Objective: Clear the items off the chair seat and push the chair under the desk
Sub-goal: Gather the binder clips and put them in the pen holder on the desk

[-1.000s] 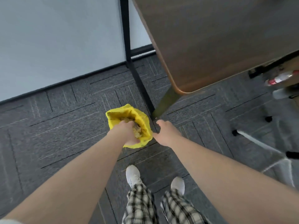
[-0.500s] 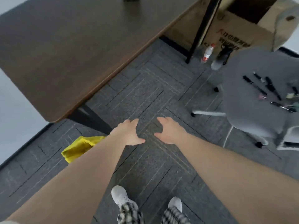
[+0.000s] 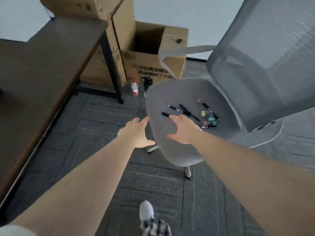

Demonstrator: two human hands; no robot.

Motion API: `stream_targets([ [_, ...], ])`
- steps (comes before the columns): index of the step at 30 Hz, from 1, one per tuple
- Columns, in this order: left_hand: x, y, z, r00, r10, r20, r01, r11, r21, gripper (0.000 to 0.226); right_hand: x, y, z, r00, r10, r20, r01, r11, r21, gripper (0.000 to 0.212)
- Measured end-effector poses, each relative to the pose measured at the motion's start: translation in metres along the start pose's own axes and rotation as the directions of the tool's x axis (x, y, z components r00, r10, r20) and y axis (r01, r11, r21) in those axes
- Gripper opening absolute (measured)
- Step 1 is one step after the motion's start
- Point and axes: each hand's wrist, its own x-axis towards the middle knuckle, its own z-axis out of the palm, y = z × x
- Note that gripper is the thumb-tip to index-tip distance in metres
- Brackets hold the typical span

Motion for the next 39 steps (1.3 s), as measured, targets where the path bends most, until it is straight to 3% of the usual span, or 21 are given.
stream_targets([
  [4,0.067,0.039,-0.031,0.994,0.109,0.017,-0.110,0.991,0.081,0.102,0.039,0.044,-0.027,0.994,0.107,-0.012,-0.106,0.994,0.034,0.082],
  [11,0.155,0.083,-0.023,0.979,0.152,0.138,-0.181,0.957,0.229,0.108,0.095,0.123,-0.032,0.969,0.229,0.092,-0.236,0.969,0.072,0.089],
  [18,0.225,0.113,0.000,0.981,0.079,0.180,-0.122,0.963,0.240,0.109,0.144,0.191,-0.015,0.959,0.230,0.166,-0.242,0.969,0.055,0.086],
  [24,0.252,0.142,0.037,0.973,0.136,0.188,-0.164,0.977,0.140,0.100,0.164,0.233,-0.001,0.950,0.283,0.135,-0.300,0.946,0.125,0.064],
  [32,0.255,0.166,0.082,0.941,0.160,0.299,-0.217,0.962,0.168,0.073,0.158,0.253,0.019,0.941,0.311,0.135,-0.327,0.939,0.111,0.061],
  [39,0.257,0.168,0.100,0.948,0.242,0.204,-0.284,0.936,0.209,0.041,0.159,0.251,0.030,0.959,0.266,0.099,-0.276,0.955,0.105,0.048],
])
